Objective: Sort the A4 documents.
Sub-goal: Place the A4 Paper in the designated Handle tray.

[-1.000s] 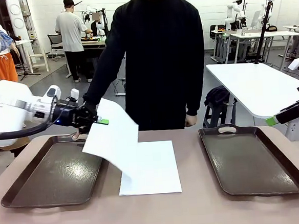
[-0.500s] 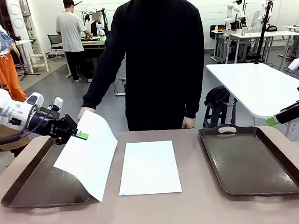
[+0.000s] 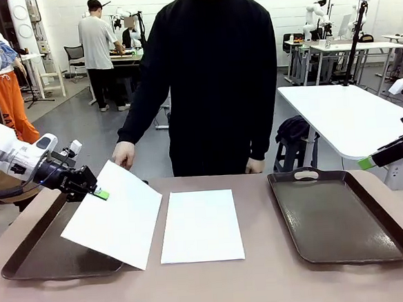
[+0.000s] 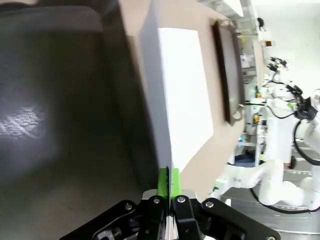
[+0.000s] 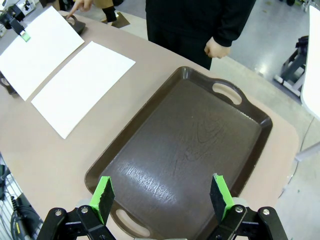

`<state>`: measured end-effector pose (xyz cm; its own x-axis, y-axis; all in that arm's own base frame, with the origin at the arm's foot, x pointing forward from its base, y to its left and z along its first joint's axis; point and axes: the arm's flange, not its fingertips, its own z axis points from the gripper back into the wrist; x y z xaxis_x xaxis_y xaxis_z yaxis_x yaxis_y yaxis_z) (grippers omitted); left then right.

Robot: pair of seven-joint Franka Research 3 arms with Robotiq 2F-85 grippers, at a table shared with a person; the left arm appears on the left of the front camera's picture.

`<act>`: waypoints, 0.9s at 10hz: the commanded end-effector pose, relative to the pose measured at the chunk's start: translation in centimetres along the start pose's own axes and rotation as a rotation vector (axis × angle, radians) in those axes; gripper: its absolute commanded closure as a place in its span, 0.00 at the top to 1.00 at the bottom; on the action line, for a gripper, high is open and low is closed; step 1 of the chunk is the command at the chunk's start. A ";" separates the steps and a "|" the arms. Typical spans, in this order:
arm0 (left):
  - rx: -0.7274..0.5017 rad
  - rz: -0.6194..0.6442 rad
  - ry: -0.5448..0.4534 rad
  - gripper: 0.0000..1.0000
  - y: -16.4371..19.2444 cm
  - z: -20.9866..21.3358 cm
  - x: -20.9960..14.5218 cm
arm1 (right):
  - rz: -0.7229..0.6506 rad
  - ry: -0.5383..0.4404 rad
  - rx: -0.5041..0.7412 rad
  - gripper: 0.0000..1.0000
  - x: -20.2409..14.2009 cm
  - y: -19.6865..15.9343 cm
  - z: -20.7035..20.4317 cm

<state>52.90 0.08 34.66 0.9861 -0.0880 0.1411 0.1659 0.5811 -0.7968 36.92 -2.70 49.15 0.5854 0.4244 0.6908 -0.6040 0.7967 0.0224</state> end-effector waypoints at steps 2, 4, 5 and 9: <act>0.187 0.005 0.065 0.01 0.2 2.8 1.9 | -0.003 -0.004 0.009 1.00 0.0 0.0 -0.1; 0.280 0.035 0.092 0.01 1.3 4.0 2.6 | -0.003 -0.004 0.009 1.00 0.0 0.0 -0.1; 0.313 0.044 0.098 0.01 1.8 4.0 2.8 | -0.003 -0.004 0.009 1.00 0.0 0.0 -0.1; 0.401 0.104 0.040 0.01 3.8 3.2 3.1 | -0.003 -0.004 0.009 1.00 0.0 0.0 -0.1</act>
<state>56.45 4.57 33.73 0.9950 -0.0859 0.0500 0.0992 0.8301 -0.5487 36.92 -2.70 49.16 0.5854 0.4244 0.6908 -0.6039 0.7967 0.0224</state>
